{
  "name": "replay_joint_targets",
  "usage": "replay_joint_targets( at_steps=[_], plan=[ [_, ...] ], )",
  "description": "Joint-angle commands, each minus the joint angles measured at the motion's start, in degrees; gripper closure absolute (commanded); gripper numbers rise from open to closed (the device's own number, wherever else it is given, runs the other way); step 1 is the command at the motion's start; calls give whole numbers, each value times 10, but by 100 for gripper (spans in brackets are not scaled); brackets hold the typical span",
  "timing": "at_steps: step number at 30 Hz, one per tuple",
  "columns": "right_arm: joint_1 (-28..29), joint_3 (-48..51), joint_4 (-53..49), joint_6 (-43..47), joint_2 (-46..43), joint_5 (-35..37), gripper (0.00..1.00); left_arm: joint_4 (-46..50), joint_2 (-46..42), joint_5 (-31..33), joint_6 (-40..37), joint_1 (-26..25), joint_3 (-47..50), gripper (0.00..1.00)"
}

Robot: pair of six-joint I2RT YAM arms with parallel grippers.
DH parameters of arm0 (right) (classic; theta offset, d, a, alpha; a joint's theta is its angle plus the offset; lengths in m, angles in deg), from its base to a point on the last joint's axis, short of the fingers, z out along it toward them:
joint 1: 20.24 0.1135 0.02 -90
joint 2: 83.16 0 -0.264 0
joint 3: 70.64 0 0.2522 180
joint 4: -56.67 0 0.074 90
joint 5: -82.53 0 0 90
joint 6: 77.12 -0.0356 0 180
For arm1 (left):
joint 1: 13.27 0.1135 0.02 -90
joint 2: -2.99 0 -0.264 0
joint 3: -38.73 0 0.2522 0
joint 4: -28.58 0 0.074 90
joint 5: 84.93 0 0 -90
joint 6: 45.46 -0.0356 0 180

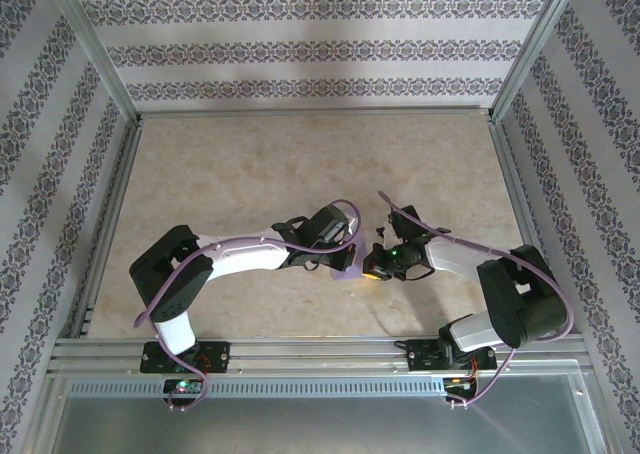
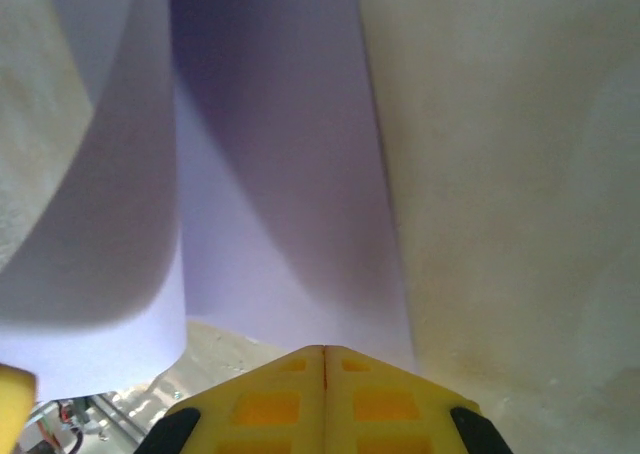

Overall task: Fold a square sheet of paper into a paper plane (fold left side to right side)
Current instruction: Fold the triangle a second time at the center of the table.

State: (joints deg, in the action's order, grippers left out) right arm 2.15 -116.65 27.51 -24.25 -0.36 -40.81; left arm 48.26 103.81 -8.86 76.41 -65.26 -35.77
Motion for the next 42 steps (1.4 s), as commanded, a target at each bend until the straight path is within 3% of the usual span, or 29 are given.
replay_joint_targets(
  at_steps=[1,17,42],
  plan=[
    [8,-16,-10,10,13,28,100,-13,-1,-9,9,9,10,100],
    [20,-25,-49,30,38,64,100,-17,17,-61,5,55,29,100],
    [27,-19,-53,28,28,58,100,-5,50,-50,-37,88,29,100]
  ],
)
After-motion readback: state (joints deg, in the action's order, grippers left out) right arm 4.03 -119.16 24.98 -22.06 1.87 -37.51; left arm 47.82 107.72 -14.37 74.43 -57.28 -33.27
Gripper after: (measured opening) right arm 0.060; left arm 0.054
